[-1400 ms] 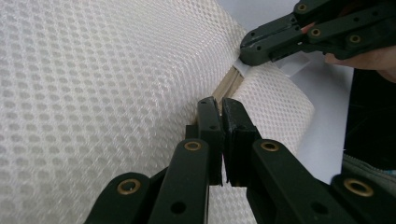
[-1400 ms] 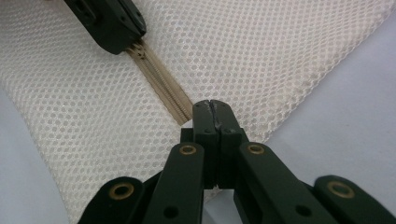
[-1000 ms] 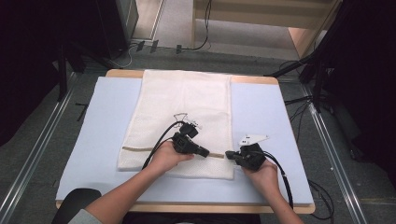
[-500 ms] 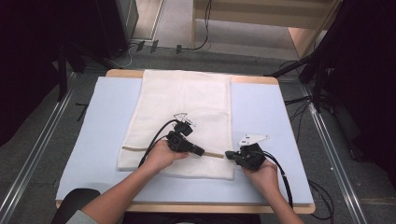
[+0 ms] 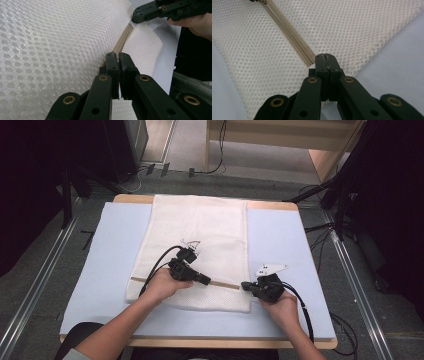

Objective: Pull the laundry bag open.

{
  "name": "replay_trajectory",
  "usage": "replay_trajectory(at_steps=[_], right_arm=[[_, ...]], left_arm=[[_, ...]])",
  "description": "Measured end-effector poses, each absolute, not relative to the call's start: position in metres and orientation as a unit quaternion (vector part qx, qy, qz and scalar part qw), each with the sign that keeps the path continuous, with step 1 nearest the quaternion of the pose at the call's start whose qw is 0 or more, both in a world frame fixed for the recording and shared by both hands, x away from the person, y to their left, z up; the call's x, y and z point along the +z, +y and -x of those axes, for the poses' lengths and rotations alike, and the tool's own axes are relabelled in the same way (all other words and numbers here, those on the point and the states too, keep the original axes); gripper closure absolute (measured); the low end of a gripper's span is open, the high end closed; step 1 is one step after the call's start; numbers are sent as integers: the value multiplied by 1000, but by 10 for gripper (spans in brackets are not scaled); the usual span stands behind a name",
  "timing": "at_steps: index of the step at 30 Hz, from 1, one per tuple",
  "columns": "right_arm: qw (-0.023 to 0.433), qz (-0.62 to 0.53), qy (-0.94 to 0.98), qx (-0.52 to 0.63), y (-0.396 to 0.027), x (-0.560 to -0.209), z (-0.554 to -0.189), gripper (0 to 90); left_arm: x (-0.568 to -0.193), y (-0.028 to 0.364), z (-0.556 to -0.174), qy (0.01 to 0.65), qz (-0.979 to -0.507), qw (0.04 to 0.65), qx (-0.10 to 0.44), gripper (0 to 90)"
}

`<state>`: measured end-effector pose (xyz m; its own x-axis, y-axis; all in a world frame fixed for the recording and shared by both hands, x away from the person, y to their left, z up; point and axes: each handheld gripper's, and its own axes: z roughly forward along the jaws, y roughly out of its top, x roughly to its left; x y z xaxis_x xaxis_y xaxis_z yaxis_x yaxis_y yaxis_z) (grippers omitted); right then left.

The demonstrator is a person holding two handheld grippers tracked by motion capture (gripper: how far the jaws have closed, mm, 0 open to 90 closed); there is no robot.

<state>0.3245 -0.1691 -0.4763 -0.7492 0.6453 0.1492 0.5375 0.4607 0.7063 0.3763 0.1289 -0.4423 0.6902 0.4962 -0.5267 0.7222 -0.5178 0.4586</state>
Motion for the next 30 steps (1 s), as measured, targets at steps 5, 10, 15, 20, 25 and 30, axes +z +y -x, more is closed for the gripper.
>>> replay_trajectory(at_steps=[5, 10, 15, 20, 25, 30], right_arm=[[70, -347, 853, 384, -169, -476, -324, 900], [72, -346, 853, 384, -169, -476, -324, 900], [72, -345, 853, 384, -169, -476, -324, 900], [72, -345, 853, 384, -168, -476, -324, 900], [70, -344, 853, 386, -169, -476, -325, 900], [68, -344, 853, 386, -169, -476, -325, 900]], left_arm=[[-443, 131, -377, 357, -854, 335, -174, 889], [-439, 138, -378, 362, -855, 334, -164, 889], [-437, 151, -376, 366, -851, 338, -164, 889], [-435, 162, -379, 373, -848, 337, -168, 889], [-434, 180, -379, 381, -843, 341, -167, 888], [-432, 196, -378, 386, -840, 343, -164, 888]])
